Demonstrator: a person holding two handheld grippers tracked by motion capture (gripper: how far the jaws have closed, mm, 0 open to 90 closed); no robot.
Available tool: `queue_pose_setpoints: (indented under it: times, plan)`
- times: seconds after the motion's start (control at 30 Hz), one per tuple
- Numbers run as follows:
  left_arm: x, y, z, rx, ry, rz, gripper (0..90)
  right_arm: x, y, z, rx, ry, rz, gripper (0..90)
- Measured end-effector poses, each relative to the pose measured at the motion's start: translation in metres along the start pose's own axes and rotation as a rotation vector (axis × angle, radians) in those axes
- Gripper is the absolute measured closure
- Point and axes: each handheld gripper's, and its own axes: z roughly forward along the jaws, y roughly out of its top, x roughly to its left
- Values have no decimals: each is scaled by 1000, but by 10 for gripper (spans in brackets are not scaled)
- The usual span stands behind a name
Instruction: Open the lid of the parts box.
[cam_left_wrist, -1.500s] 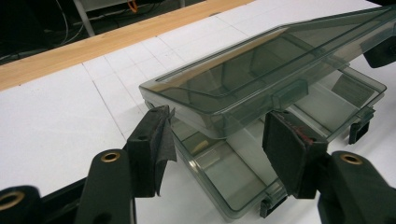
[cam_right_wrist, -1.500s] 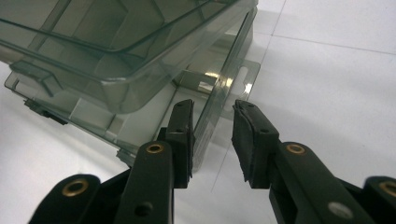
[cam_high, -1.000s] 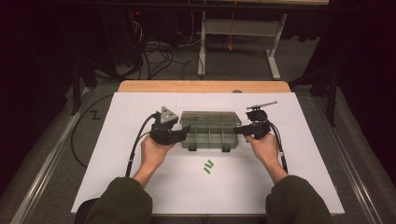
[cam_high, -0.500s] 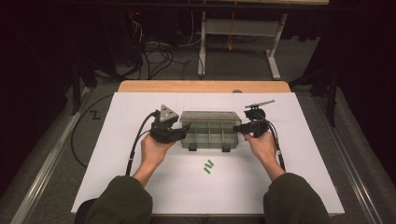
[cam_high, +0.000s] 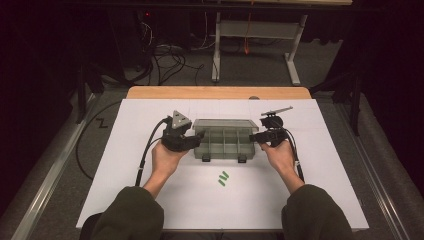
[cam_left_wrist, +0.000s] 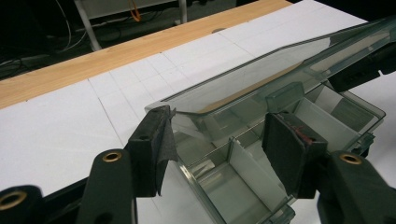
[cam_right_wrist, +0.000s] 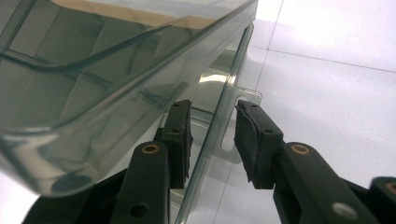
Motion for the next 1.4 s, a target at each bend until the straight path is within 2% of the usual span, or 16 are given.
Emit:
queue_pose_setpoints:
  times: [0.13, 0.2, 0.37, 0.67, 0.93, 1.4]
  plan:
    - [1, 1, 0, 3, 0, 2, 429, 5, 4, 3, 35, -5, -7, 668]
    - [1, 2, 0, 2, 0, -1, 430, 9, 6, 4, 39, -26, -10, 665]
    - [3, 3, 1, -2, 0, -4, 433, 7, 6, 5, 33, -16, 6, 654]
    - [3, 5, 3, -3, 2, -6, 442, 8, 7, 6, 37, -30, 11, 647]
    - [5, 11, 7, -10, 7, -24, 454, 10, 7, 6, 36, -40, 3, 642]
    - [12, 21, 17, 0, 28, -27, 513, 13, 7, 7, 35, -62, -6, 647]
